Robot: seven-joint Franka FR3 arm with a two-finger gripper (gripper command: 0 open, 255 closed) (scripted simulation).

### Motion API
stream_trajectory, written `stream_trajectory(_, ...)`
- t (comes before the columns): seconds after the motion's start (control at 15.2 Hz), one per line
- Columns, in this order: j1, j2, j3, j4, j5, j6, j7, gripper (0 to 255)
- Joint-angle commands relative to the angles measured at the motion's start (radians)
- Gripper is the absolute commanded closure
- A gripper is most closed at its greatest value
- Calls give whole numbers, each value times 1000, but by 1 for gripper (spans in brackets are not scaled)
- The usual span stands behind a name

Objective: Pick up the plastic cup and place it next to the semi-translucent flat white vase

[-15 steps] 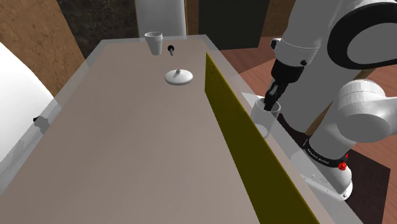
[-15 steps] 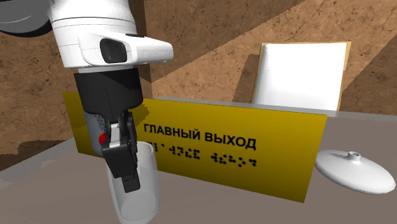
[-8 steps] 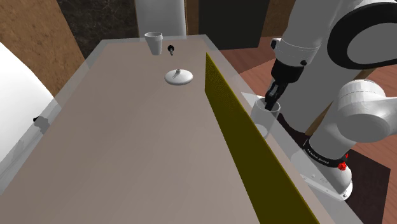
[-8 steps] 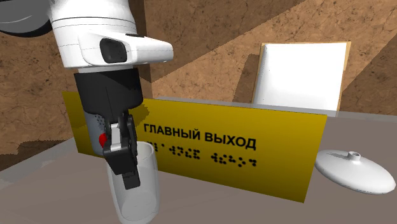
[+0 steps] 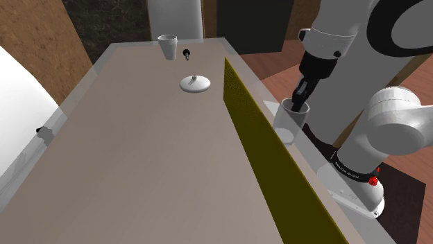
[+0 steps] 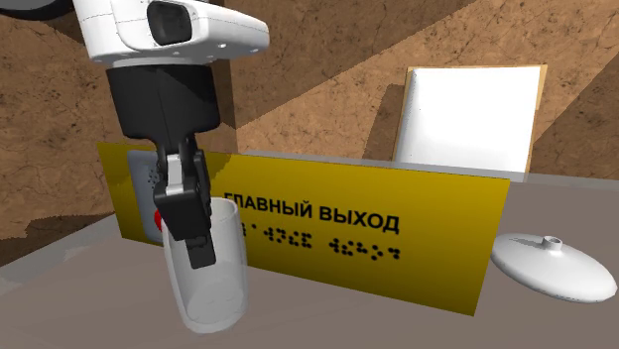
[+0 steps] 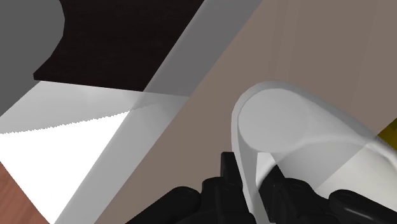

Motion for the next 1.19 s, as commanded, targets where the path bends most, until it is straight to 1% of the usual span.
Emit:
stream_trajectory(0.0,-4,2,-9,28,-9,-26,-1,255)
stream_trajectory(1.12,-40,81,-62,288,-65,-205,-5,255)
